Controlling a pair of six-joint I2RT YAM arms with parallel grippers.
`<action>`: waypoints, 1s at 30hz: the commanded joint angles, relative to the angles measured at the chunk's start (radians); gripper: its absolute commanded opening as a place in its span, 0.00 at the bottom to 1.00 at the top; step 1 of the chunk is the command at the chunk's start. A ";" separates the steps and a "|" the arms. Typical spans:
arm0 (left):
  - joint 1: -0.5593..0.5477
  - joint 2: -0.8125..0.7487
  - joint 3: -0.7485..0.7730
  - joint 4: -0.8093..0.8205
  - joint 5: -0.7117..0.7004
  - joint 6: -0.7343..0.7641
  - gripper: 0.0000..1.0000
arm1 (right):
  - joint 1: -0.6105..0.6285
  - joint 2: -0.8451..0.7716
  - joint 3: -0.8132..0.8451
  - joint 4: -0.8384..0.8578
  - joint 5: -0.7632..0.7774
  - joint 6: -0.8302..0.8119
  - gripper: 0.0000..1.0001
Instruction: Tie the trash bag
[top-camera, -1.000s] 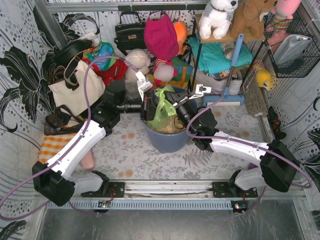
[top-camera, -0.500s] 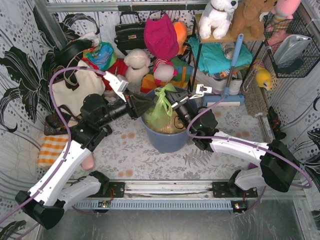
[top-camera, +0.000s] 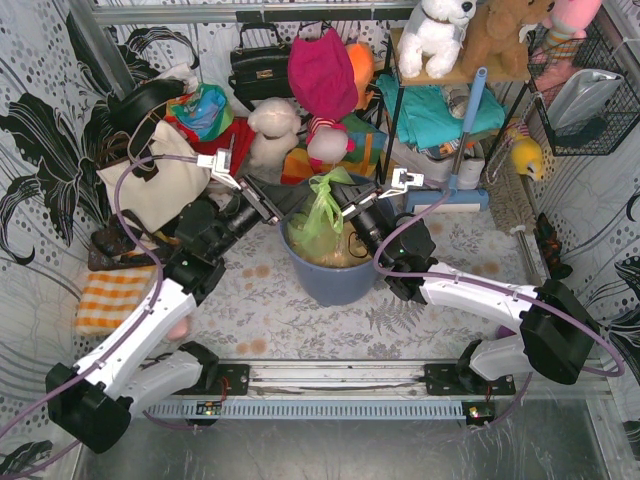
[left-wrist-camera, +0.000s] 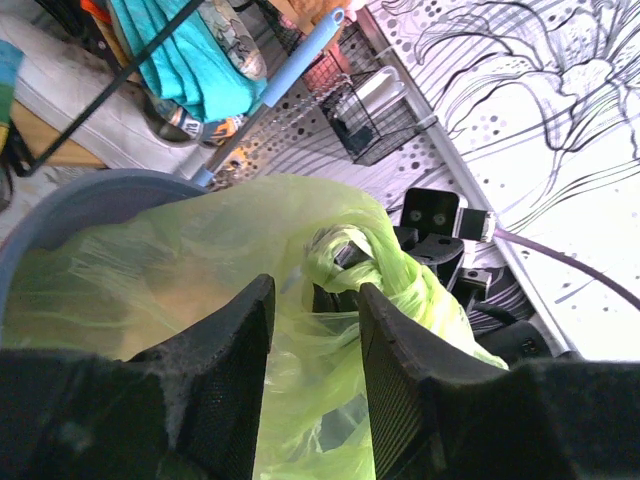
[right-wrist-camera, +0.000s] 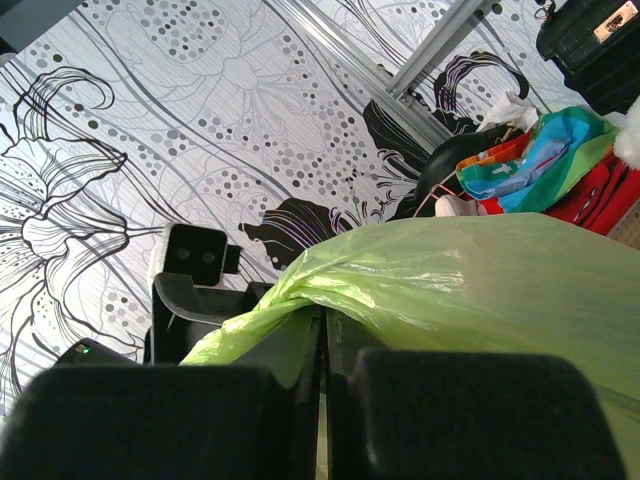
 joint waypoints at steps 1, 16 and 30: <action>-0.003 0.005 -0.029 0.204 0.016 -0.170 0.48 | -0.004 0.000 0.008 0.049 -0.013 0.016 0.00; -0.003 0.086 -0.060 0.349 0.100 -0.250 0.45 | -0.003 0.009 0.014 0.049 -0.021 0.024 0.02; -0.003 0.058 -0.052 0.250 0.049 -0.211 0.61 | -0.004 0.009 0.023 0.048 -0.029 0.021 0.28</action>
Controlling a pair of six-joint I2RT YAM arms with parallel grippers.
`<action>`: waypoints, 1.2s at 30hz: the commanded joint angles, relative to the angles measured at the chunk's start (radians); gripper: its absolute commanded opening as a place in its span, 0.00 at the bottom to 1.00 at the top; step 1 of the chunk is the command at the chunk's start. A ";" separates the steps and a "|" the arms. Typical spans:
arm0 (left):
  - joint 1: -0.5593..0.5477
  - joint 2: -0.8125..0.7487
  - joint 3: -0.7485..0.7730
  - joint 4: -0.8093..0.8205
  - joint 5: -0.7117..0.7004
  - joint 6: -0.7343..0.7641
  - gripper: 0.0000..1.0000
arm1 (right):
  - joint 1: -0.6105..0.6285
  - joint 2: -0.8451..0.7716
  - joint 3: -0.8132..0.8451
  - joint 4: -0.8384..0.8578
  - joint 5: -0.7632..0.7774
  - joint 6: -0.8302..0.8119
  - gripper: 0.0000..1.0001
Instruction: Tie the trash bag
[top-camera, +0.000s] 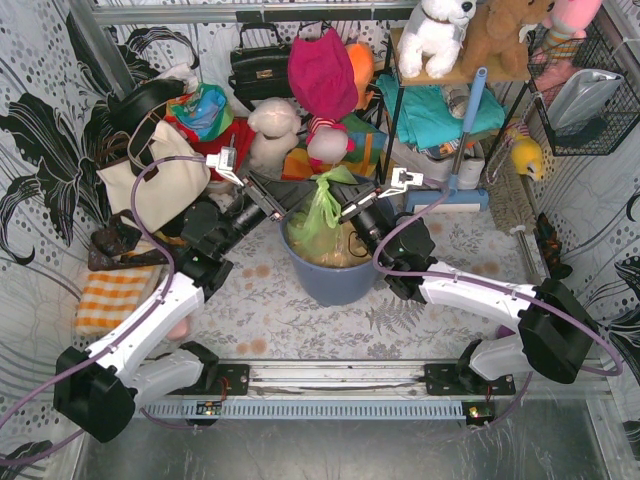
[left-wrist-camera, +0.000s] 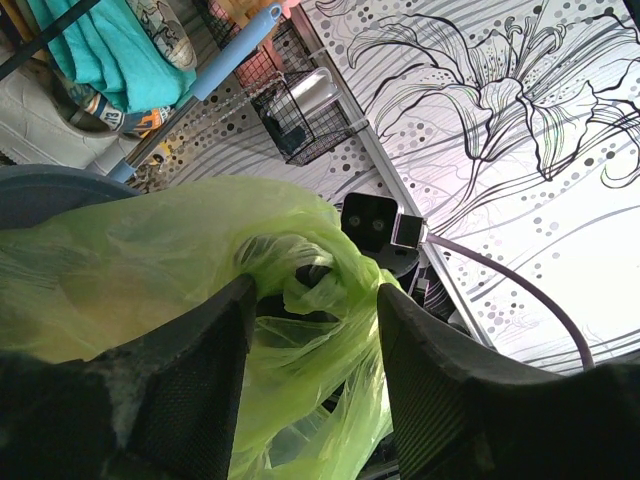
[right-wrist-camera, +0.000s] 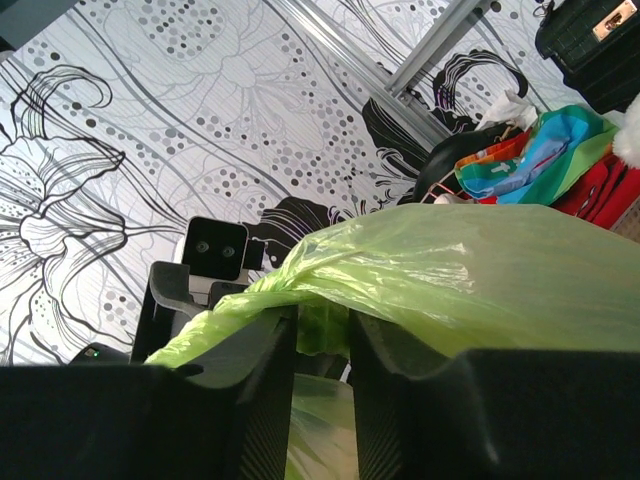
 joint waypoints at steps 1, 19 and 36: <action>-0.003 -0.011 0.004 0.009 -0.010 0.019 0.61 | 0.003 0.002 0.022 0.044 -0.021 0.017 0.29; -0.004 -0.031 0.008 0.061 0.018 0.000 0.26 | 0.004 -0.005 0.014 0.035 -0.010 0.015 0.30; -0.004 -0.049 0.106 -0.075 -0.003 0.185 0.04 | 0.004 -0.067 -0.022 -0.045 -0.023 -0.004 0.29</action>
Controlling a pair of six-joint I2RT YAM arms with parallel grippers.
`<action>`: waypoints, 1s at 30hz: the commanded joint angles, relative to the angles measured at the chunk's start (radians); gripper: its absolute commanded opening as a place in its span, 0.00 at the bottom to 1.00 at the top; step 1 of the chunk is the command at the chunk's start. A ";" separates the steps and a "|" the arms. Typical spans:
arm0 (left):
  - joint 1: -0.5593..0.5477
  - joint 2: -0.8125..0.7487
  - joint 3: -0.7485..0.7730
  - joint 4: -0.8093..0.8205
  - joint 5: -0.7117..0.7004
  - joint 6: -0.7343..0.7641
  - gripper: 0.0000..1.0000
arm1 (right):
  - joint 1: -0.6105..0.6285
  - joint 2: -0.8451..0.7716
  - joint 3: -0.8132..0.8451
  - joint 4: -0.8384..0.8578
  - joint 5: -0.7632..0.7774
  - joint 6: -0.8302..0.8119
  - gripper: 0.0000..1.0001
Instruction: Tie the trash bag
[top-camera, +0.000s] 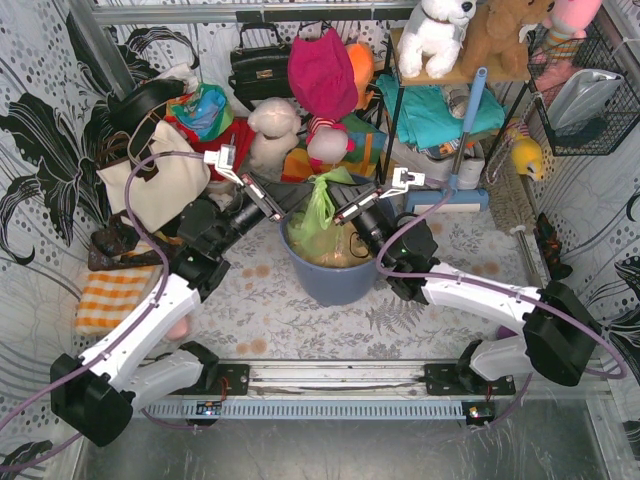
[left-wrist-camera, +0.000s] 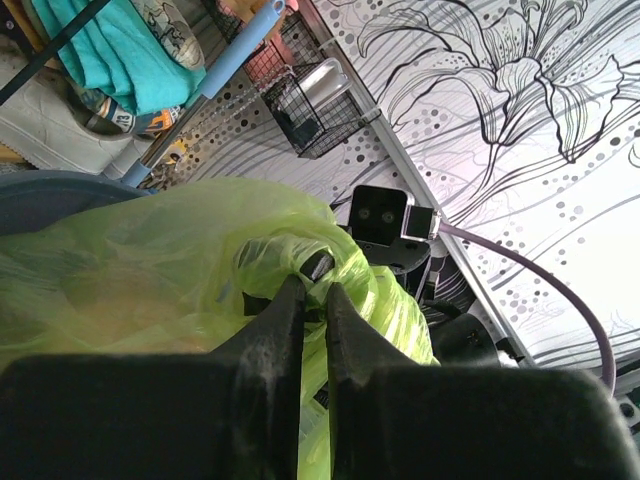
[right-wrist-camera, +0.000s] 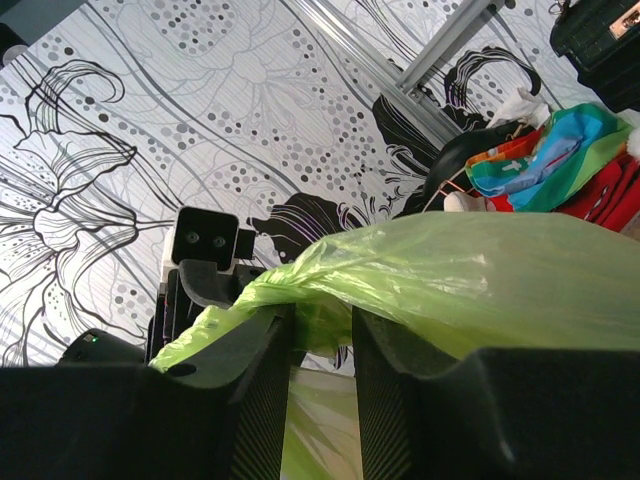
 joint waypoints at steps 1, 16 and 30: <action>-0.004 -0.021 0.083 -0.011 -0.007 0.133 0.04 | 0.000 -0.072 -0.033 -0.056 -0.010 -0.007 0.30; -0.004 0.005 0.156 -0.049 0.001 0.213 0.00 | 0.000 -0.223 -0.109 -0.216 -0.013 -0.025 0.39; -0.004 -0.003 0.196 -0.052 0.075 0.302 0.00 | 0.000 -0.398 -0.082 -0.419 -0.091 0.014 0.52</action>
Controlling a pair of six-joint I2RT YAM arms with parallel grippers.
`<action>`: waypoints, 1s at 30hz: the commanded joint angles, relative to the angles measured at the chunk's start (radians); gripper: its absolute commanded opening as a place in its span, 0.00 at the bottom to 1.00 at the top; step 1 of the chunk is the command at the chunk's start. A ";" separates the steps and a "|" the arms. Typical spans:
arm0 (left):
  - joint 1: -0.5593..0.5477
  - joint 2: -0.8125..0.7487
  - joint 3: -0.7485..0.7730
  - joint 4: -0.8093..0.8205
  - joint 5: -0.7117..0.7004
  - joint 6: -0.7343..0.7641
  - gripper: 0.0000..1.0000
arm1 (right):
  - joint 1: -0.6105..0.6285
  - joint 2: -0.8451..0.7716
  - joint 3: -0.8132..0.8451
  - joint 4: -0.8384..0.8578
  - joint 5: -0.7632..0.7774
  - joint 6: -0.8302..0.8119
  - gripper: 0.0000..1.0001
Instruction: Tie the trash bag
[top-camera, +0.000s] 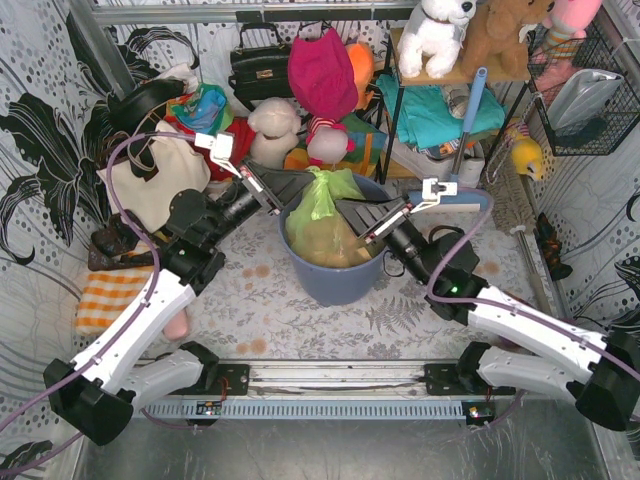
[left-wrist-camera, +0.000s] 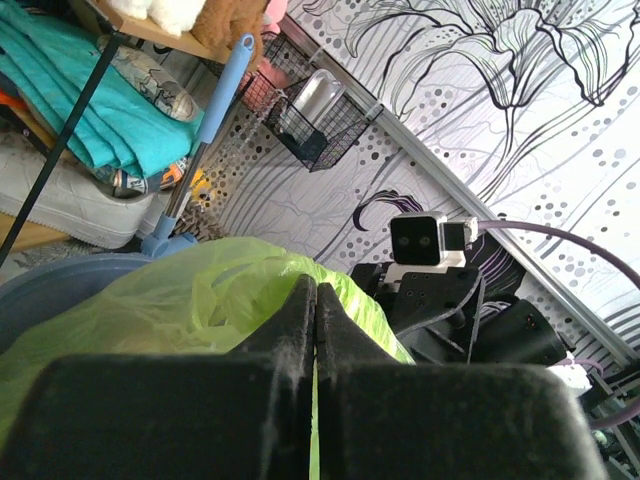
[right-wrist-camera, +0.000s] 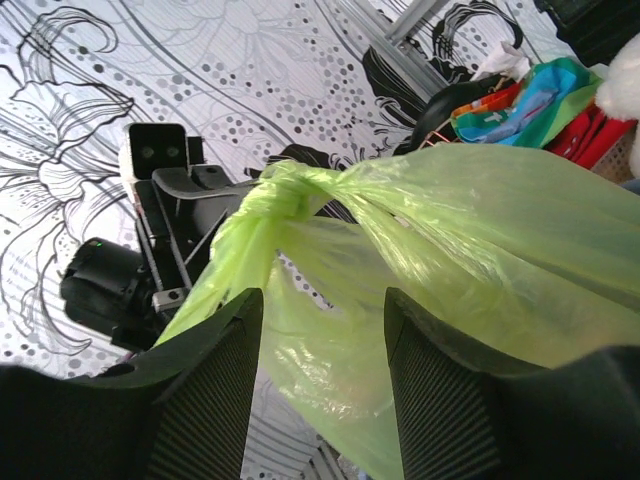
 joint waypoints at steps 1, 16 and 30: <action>0.002 -0.012 0.059 0.037 0.046 0.065 0.00 | 0.002 -0.069 0.019 -0.067 -0.035 0.028 0.53; 0.002 -0.007 0.115 0.012 0.112 0.112 0.00 | 0.001 0.023 0.150 -0.028 -0.259 0.097 0.67; 0.002 0.016 0.139 0.017 0.130 0.116 0.00 | 0.001 0.061 0.174 -0.058 -0.309 0.131 0.28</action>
